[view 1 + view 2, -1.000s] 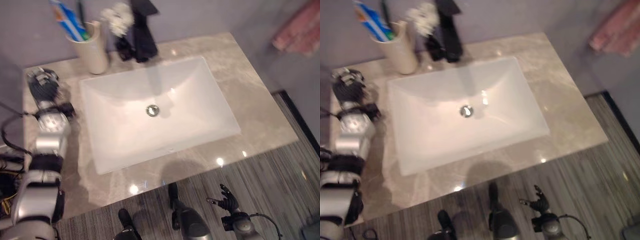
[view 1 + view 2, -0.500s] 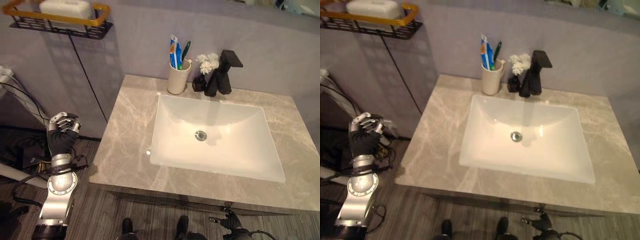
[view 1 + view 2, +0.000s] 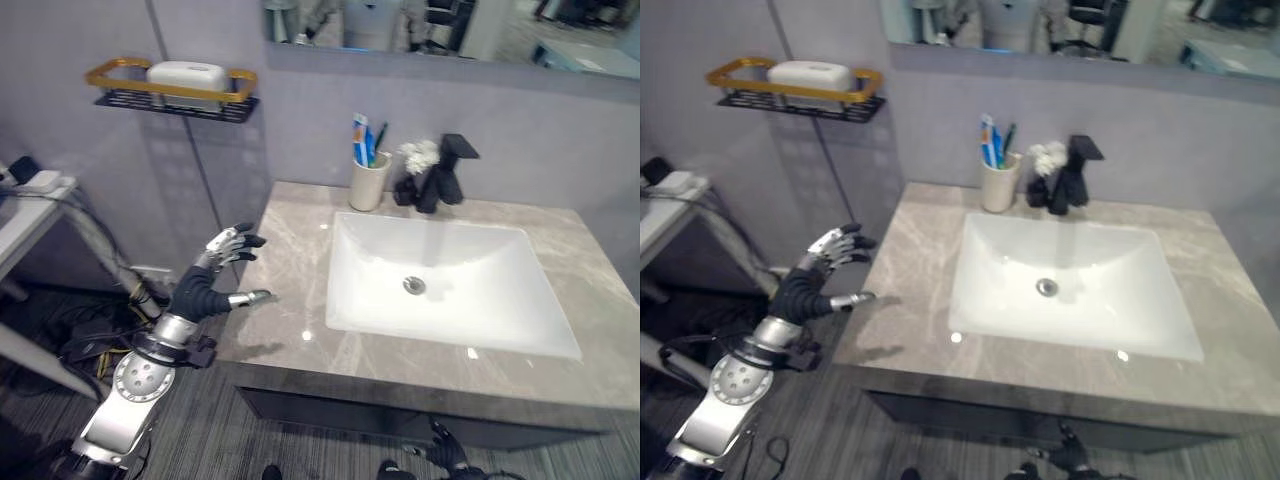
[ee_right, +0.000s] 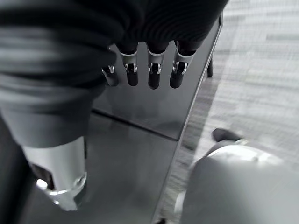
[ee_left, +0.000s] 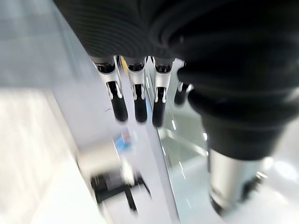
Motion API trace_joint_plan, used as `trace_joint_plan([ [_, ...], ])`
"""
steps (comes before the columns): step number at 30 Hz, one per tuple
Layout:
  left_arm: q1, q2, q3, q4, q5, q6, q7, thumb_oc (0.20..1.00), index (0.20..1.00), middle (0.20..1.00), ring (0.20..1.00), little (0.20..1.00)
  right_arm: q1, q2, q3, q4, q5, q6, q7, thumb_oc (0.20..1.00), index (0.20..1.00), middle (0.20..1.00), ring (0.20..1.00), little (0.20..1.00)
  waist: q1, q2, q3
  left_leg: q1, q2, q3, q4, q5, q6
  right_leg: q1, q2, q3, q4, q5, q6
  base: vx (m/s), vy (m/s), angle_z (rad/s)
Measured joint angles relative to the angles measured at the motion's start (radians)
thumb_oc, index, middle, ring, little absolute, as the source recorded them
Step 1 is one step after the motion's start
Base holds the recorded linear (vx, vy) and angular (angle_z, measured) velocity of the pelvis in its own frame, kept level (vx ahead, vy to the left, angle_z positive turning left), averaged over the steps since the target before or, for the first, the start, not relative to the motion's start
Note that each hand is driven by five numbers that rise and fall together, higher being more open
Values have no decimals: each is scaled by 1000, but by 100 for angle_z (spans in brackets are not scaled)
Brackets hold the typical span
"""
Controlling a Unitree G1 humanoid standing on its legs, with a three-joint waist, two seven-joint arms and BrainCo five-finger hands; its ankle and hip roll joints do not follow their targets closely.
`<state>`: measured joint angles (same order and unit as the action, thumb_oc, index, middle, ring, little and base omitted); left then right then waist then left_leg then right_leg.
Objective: Put brush and paste in cup on sink, flatten towel.
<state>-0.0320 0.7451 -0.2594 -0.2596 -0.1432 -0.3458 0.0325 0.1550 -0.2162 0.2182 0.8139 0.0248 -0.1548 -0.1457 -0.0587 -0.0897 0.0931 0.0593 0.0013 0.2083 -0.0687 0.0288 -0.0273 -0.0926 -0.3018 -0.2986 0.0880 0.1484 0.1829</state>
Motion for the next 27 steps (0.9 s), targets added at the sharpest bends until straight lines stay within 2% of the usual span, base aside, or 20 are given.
trace_joint_plan([
  [2,-39,32,-7,3,148,-20,58,1000,1000,1000,1000,1000,-65,4,-1,17,0,-15,-4,1000,1000,1000,1000,1000,10,17,25,21,40,104,-7,-11,13,-21,33,-46,-83,138,14,-70,51,-158],
  [3,-60,38,-22,11,173,-23,70,1000,1000,1000,1000,1000,-72,3,-2,28,0,-16,-7,1000,1000,1000,1000,1000,5,28,31,25,51,142,-8,-3,25,-23,34,-92,-97,125,24,-80,57,-144],
  [4,-104,11,-44,30,220,-29,90,1000,1000,1000,1000,1000,-78,-12,-4,35,1,-14,-9,1000,1000,1000,1000,1000,9,54,38,33,72,185,-12,-17,22,-40,14,-177,-25,89,-30,-248,33,-107],
  [7,-150,-24,-78,54,244,-53,133,1000,1000,1000,1000,1000,-51,-28,0,21,0,-16,-12,1000,1000,1000,1000,1000,25,94,50,42,137,281,7,-1,9,-48,-50,-289,226,-36,-28,-267,-26,-100],
  [8,-148,-24,-72,64,269,-52,151,1000,1000,1000,1000,1000,-48,-25,-1,17,1,-24,-9,1000,1000,1000,1000,1000,43,83,43,56,152,357,18,0,-2,-24,-107,-352,323,-92,-29,-318,-110,-142],
  [9,-129,-21,-57,67,277,-51,163,1000,1000,1000,1000,1000,-49,-27,-4,16,1,-26,-10,1000,1000,1000,1000,1000,60,72,36,66,154,394,33,-6,-12,1,-145,-409,322,-91,-67,-226,-145,-182],
  [10,-113,-22,-46,78,281,-51,170,1000,1000,1000,1000,1000,-54,-30,-5,14,1,-26,-11,1000,1000,1000,1000,1000,60,55,34,76,159,436,66,-19,-28,12,-106,-432,260,-98,-107,-191,-193,-199],
  [12,-85,-15,-21,106,289,-46,177,1000,1000,1000,1000,1000,-88,-40,1,-1,1,-28,-12,1000,1000,1000,1000,1000,66,52,38,46,206,468,154,-66,-19,-16,-53,-432,178,-81,-148,-85,-198,-180],
  [13,-102,-13,-23,110,308,-39,176,1000,1000,1000,1000,1000,-90,-48,-15,-14,1,-28,-15,1000,1000,1000,1000,1000,39,45,45,37,175,436,135,-83,-24,-15,-11,-408,117,-77,-156,13,-303,-204],
  [14,-96,-31,-3,108,320,-44,177,1000,1000,1000,1000,1000,-105,-88,-28,-33,1,-27,-28,1000,1000,1000,1000,1000,65,74,45,91,144,427,8,-41,-36,-19,64,-346,12,-59,-163,18,-232,-217],
  [15,-86,-44,12,116,321,-42,178,1000,1000,1000,1000,1000,-111,-89,-41,-30,1,-27,-30,1000,1000,1000,1000,1000,64,81,51,119,160,475,6,-38,-51,-16,65,-365,31,-88,-177,37,-423,-205],
  [16,-82,-75,22,133,321,-37,183,1000,1000,1000,1000,1000,-91,-93,-62,-50,1,-28,-39,1000,1000,1000,1000,1000,32,89,48,113,197,513,60,-61,-55,-24,20,-405,156,-159,-141,28,-317,-125],
  [17,-80,-101,21,144,322,-38,191,1000,1000,1000,1000,1000,-62,-101,-72,-62,1,-30,-51,1000,1000,1000,1000,1000,25,77,39,136,221,556,102,-84,-62,-46,-2,-368,279,-220,-122,34,-428,-115],
  [18,-72,-90,16,158,329,-38,198,1000,1000,1000,1000,1000,-37,-96,-71,-62,1,-33,-59,1000,1000,1000,1000,1000,30,39,14,144,217,568,130,-83,-68,-47,-20,-331,285,-224,-134,39,-397,-127],
  [21,-58,-136,7,282,359,-19,220,1000,1000,1000,1000,1000,-30,-108,-85,-68,4,-40,-86,1000,1000,1000,1000,1000,21,49,6,131,306,487,243,-76,-46,-33,96,-217,171,-203,-182,56,-270,-107],
  [22,-56,-139,2,298,364,-16,220,1000,1000,1000,1000,1000,-32,-116,-86,-70,11,-43,-93,1000,1000,1000,1000,1000,9,54,9,113,314,437,257,-84,-61,-33,119,-195,138,-201,-200,24,-241,-128],
  [23,-65,-157,-1,312,381,-13,221,1000,1000,1000,1000,1000,-57,-133,-97,-49,22,-44,-100,1000,1000,1000,1000,1000,6,58,23,68,262,228,211,-106,-93,-35,146,-136,83,-172,-216,-28,-78,-102],
  [25,-59,-169,2,317,389,-11,227,1000,1000,1000,1000,1000,-89,-153,-98,-37,22,-42,-110,1000,1000,1000,1000,1000,4,57,32,-1,205,89,180,-105,-99,-19,185,-56,10,-128,-224,143,-230,-132],
  [26,-46,-183,13,323,388,-11,235,1000,1000,1000,1000,1000,-108,-156,-86,-35,22,-42,-111,1000,1000,1000,1000,1000,22,49,41,-20,153,-39,169,-117,-80,-18,198,15,-10,-120,-225,214,-252,-195],
  [27,-24,-197,17,338,387,-8,242,1000,1000,1000,1000,1000,-129,-156,-74,-35,21,-43,-109,1000,1000,1000,1000,1000,55,50,45,-31,107,-94,171,-122,-66,-11,206,60,-24,-103,-219,106,-84,-173],
])
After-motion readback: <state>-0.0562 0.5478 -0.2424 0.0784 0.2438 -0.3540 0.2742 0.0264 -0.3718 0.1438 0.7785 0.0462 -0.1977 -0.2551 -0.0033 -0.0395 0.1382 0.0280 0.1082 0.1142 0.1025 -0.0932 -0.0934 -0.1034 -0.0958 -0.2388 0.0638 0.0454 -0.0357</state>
